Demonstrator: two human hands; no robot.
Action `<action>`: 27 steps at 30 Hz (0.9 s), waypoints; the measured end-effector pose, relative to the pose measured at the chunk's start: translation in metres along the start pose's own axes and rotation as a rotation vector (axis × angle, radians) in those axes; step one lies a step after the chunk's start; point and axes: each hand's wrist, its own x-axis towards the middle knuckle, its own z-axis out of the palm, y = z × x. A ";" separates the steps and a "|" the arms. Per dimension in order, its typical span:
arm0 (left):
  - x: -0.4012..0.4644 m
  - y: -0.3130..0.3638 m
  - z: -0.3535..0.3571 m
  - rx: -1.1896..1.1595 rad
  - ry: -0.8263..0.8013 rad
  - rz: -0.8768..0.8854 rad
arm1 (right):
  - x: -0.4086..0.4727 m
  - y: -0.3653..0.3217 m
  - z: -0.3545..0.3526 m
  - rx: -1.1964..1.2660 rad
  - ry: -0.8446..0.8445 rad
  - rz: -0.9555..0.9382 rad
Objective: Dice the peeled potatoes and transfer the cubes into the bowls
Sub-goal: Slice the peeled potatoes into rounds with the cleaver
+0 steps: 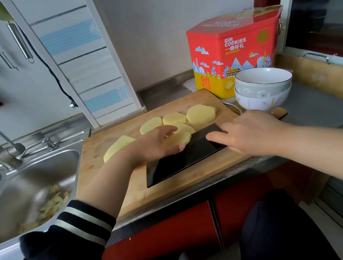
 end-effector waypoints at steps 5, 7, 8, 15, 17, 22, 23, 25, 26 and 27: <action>0.013 -0.005 -0.005 0.201 -0.046 -0.108 | -0.003 -0.001 -0.013 -0.067 -0.132 -0.101; 0.019 -0.002 -0.006 0.350 -0.089 -0.115 | -0.003 0.004 -0.021 -0.038 -0.179 -0.115; 0.021 -0.001 -0.007 0.387 -0.108 -0.117 | -0.003 0.008 -0.024 -0.043 -0.188 -0.115; 0.025 -0.003 -0.015 0.414 -0.221 -0.087 | -0.011 0.029 -0.030 -0.031 -0.290 -0.035; 0.025 -0.006 -0.015 0.415 -0.204 -0.075 | -0.014 0.033 -0.027 -0.011 -0.288 -0.006; 0.028 -0.009 -0.014 0.441 -0.171 -0.054 | -0.015 0.032 -0.026 0.020 -0.305 0.022; 0.030 -0.009 -0.014 0.445 -0.158 -0.052 | -0.014 0.032 -0.027 0.023 -0.306 0.027; 0.034 -0.010 -0.013 0.440 -0.136 -0.046 | -0.011 0.032 -0.028 0.035 -0.310 0.035; 0.037 -0.010 -0.013 0.435 -0.123 -0.038 | -0.010 0.031 -0.028 0.040 -0.312 0.042; 0.040 -0.011 -0.012 0.431 -0.105 -0.029 | -0.009 0.031 -0.029 0.045 -0.317 0.050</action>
